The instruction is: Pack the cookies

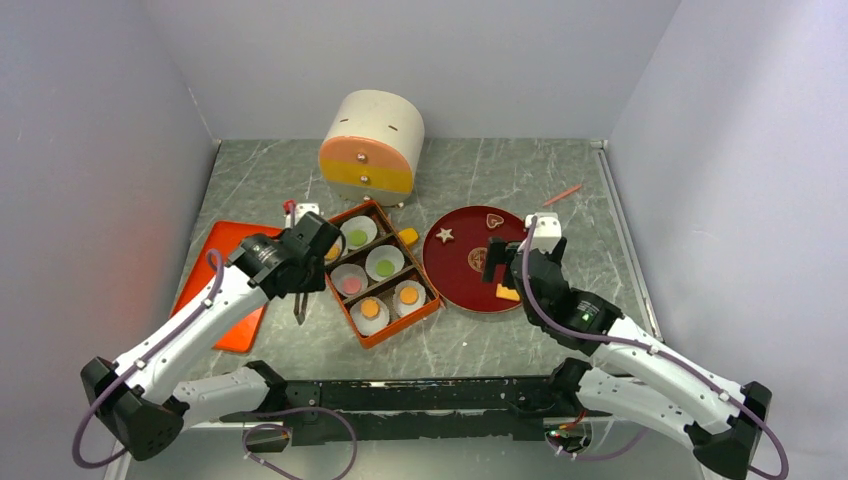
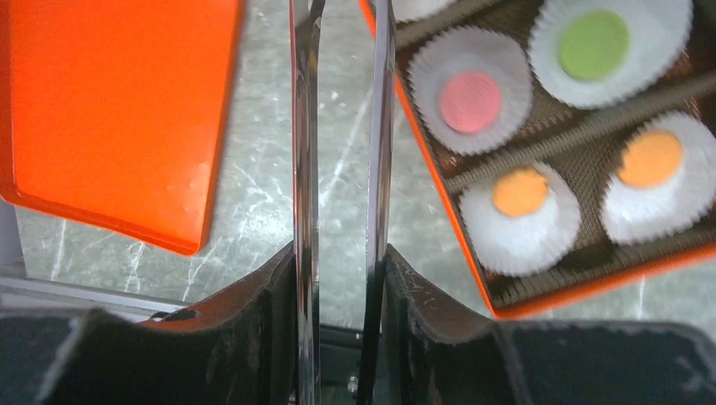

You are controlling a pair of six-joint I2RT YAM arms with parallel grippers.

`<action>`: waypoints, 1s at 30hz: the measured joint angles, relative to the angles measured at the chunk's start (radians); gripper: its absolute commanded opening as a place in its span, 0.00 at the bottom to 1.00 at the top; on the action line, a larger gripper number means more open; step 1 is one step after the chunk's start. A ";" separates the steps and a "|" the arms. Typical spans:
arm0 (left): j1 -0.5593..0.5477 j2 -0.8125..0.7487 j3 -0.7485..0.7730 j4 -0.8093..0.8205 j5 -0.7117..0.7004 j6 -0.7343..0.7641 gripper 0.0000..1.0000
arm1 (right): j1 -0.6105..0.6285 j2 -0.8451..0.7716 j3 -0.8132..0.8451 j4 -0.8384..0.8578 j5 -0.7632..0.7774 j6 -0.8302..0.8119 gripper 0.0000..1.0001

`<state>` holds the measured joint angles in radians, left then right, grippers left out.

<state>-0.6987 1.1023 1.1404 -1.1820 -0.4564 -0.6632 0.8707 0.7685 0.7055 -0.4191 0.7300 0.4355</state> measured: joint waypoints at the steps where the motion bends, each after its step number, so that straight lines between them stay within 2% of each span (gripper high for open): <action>1: 0.027 -0.008 -0.020 0.016 -0.007 -0.001 0.41 | 0.000 -0.005 0.000 -0.001 0.000 0.000 1.00; 5: 0.133 -0.026 -0.127 0.104 -0.019 0.001 0.41 | 0.000 -0.031 0.000 -0.010 0.001 0.001 1.00; 8: 0.172 -0.032 -0.214 0.163 -0.018 -0.006 0.41 | 0.000 -0.050 -0.002 -0.023 0.002 0.001 1.00; 12: 0.195 -0.050 -0.348 0.225 -0.002 -0.039 0.41 | 0.000 -0.072 -0.016 -0.030 0.002 0.001 1.00; 18: 0.196 -0.042 -0.408 0.306 0.018 -0.088 0.44 | -0.001 -0.075 -0.029 -0.032 0.002 -0.004 1.00; 23: 0.196 -0.004 -0.488 0.393 0.060 -0.125 0.55 | -0.001 -0.069 -0.029 -0.028 0.002 -0.014 1.00; 30: 0.196 0.002 -0.544 0.417 0.084 -0.164 0.68 | -0.001 -0.069 -0.032 -0.024 0.001 -0.021 1.00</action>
<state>-0.5026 1.1042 0.5968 -0.7647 -0.3721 -0.8276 0.8700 0.6991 0.6735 -0.4427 0.7311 0.4141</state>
